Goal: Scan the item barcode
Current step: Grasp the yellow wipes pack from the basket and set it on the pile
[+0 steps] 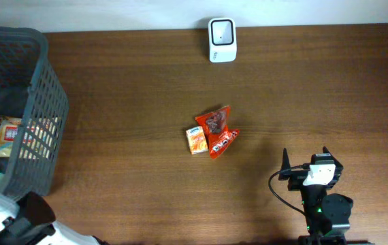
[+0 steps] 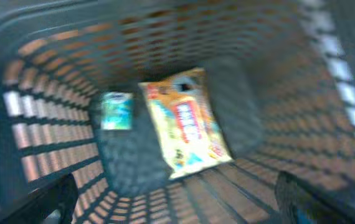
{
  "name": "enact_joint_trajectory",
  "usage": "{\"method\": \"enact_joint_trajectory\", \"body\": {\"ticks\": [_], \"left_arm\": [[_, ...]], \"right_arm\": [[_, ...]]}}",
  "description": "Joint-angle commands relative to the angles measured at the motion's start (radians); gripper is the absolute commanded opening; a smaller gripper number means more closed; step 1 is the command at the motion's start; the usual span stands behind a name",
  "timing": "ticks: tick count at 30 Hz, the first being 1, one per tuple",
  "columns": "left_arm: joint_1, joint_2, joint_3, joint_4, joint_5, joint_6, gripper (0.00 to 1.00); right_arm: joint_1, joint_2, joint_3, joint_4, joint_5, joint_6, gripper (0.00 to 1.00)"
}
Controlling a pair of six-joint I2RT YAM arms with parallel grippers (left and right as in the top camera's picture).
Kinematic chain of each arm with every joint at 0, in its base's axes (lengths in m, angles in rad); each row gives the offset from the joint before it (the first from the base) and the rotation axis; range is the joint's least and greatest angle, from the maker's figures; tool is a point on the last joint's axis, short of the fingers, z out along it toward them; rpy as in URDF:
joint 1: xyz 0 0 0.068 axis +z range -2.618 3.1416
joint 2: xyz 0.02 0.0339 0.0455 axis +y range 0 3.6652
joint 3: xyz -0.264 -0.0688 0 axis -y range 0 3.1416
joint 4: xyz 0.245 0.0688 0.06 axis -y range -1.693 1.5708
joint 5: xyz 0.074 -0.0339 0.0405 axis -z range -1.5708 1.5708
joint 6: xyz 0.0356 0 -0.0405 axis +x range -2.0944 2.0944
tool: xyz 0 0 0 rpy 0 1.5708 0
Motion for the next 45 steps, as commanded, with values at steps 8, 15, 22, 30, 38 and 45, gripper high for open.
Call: {"method": "enact_joint_trajectory", "body": {"ticks": [8,15,22,30,38,45], "left_arm": [[0.11,0.01,-0.346,0.234,-0.081,-0.123,0.92],[0.108,0.056,-0.613,0.356,-0.071,-0.09,0.96],[0.019,0.1,-0.637,0.404,-0.039,0.014,0.96],[0.0,0.28,-0.637,0.472,0.04,0.144,0.96],[0.001,0.296,-0.756,0.586,0.046,0.144,0.97],[0.001,0.296,-0.937,0.699,0.062,0.144,0.91]], "right_arm": [[0.007,-0.004,-0.007,-0.004,0.008,-0.007,0.98],[0.007,-0.004,-0.007,-0.004,0.008,-0.007,0.98],[0.007,-0.004,-0.007,-0.004,0.008,-0.007,0.98],[0.007,-0.004,-0.007,-0.004,0.008,-0.007,0.98],[0.007,-0.004,-0.007,-0.004,0.008,-0.007,0.98],[0.007,-0.004,-0.007,-0.004,0.008,-0.007,0.98]]}}
